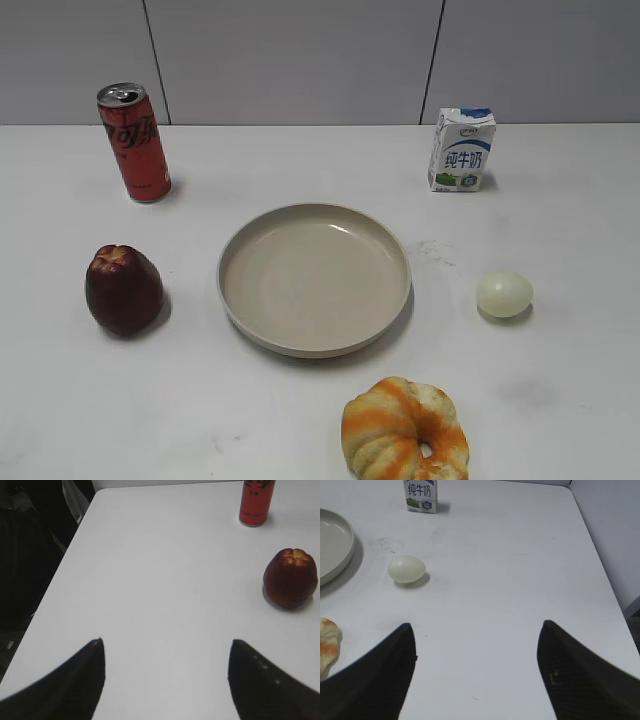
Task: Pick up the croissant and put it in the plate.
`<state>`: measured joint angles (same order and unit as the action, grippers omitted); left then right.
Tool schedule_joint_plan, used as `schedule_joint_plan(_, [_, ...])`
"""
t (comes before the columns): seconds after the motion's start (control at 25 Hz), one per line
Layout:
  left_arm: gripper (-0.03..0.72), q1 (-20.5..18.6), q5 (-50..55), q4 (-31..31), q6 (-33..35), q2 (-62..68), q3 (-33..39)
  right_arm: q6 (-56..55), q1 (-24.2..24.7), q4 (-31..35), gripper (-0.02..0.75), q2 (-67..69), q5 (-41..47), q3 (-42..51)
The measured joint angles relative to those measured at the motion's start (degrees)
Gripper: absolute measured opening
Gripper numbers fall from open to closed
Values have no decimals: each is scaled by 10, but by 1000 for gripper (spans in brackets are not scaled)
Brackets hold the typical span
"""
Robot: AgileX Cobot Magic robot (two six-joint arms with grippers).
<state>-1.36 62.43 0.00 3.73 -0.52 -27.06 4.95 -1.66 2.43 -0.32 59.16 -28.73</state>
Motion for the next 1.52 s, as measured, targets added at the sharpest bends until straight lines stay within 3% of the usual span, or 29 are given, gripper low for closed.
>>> schedule_joint_plan(0.44, [584,0,0,0,0,0,0,3,0,-12,571,56,-8,-5])
schedule_joint_plan(0.56, [584,0,0,0,0,0,0,19,-2,5,571,153,-29,-13])
schedule_joint_plan(0.8, [584,0,0,0,0,0,0,83,-5,118,571,375,-64,-41])
schedule_joint_plan(1.04, [584,0,0,0,0,0,0,153,-18,183,571,599,-70,-110])
schedule_joint_plan(1.28, [584,0,0,0,0,0,0,175,-106,184,552,770,-76,-201])
schedule_joint_plan(1.52, [584,0,0,0,0,0,0,178,-263,138,549,893,-77,-269])
